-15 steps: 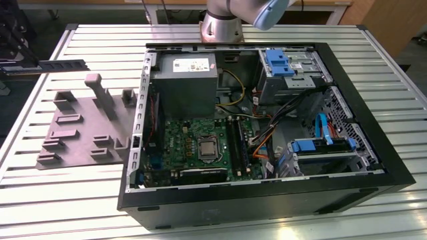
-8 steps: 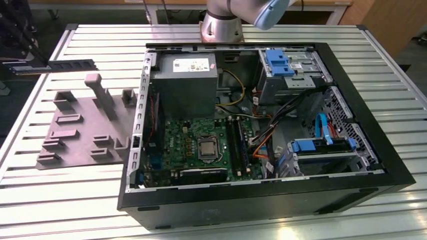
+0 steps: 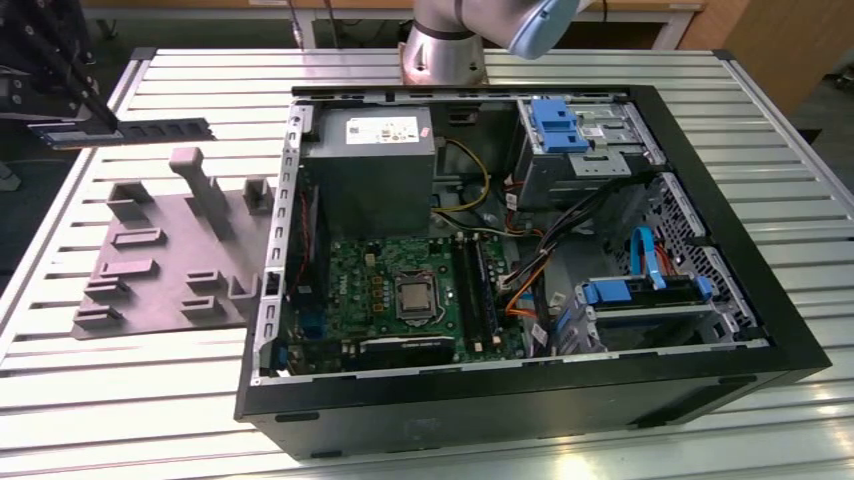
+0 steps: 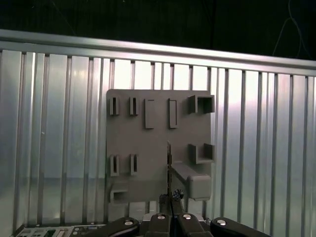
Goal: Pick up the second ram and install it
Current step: 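Pick up the second ram and move it above second insertion slot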
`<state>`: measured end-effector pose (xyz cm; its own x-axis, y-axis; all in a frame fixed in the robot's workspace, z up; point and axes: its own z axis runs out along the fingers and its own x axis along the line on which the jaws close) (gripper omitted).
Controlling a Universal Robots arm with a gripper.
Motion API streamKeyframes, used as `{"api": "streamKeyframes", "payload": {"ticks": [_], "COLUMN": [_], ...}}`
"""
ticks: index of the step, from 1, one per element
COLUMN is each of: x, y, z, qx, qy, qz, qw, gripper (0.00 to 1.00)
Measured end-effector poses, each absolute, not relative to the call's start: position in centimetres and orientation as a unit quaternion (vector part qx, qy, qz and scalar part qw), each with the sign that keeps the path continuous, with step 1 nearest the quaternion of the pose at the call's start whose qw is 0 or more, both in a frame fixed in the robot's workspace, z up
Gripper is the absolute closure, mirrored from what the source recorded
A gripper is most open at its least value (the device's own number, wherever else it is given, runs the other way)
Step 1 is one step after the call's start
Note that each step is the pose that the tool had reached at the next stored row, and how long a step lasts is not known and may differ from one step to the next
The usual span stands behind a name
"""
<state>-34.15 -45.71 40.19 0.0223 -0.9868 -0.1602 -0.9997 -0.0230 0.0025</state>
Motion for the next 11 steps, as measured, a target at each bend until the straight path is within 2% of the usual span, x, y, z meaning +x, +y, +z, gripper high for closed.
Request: {"api": "streamKeyframes", "payload": {"ticks": [11], "x": [-31.8], "y": [-45.7], "z": [40.2], "qx": [-0.713], "qy": [0.697], "qz": [0.058], "qw": [0.055], "gripper": [0.88]}}
